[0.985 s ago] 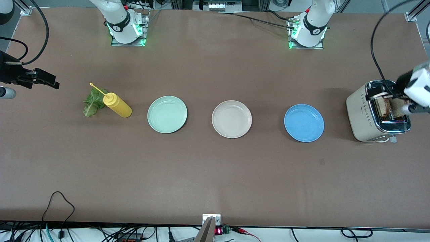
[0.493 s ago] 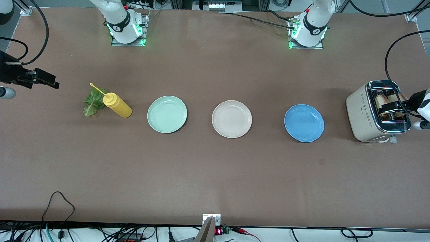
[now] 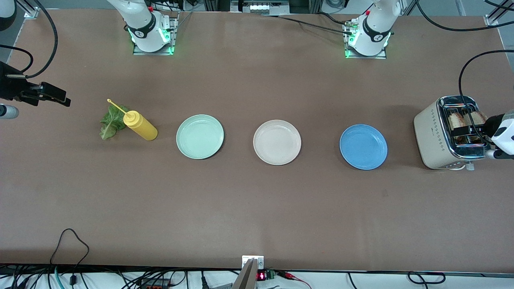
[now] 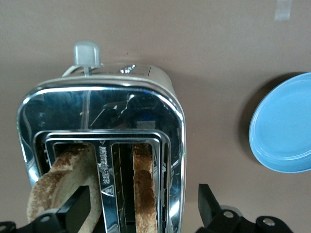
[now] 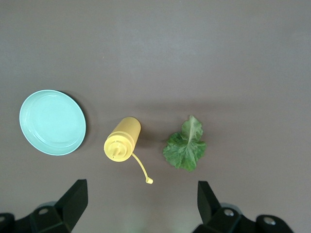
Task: Make sandwich in beige plate with both arms
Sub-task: 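Reach the left gripper into the toaster and grasp a bread slice, then lift the bread slice with the left gripper and lower it onto the beige plate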
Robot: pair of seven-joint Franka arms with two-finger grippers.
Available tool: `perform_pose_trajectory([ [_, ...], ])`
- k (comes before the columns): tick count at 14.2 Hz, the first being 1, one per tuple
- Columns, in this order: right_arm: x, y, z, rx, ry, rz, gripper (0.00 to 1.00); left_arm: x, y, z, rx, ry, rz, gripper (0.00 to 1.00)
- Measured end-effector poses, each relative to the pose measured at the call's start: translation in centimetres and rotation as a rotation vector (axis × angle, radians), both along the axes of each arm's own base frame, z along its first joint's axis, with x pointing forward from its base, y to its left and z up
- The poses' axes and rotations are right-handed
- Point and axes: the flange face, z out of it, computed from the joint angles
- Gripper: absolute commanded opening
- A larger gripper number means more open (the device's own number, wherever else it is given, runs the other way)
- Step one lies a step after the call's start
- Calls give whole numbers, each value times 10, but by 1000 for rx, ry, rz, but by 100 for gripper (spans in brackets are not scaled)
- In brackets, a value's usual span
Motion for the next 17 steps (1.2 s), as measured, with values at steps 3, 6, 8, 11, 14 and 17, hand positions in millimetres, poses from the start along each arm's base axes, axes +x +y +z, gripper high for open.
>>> perform_pose_trajectory([
  [3,0,0,0,0,0,0,100,-7,-2,-3,-17,55,3,37],
  [6,0,0,0,0,1,0,100,-9,-3,-6,-24,75,3,22],
  [8,0,0,0,0,1,0,100,-9,-2,-11,-27,83,3,13],
  [11,0,0,0,0,1,0,100,-9,1,-14,-26,87,6,2],
  [14,0,0,-1,0,1,0,100,-8,-1,-11,-27,89,2,1],
  [17,0,0,-1,0,1,0,100,2,-7,31,-31,93,-11,1],
])
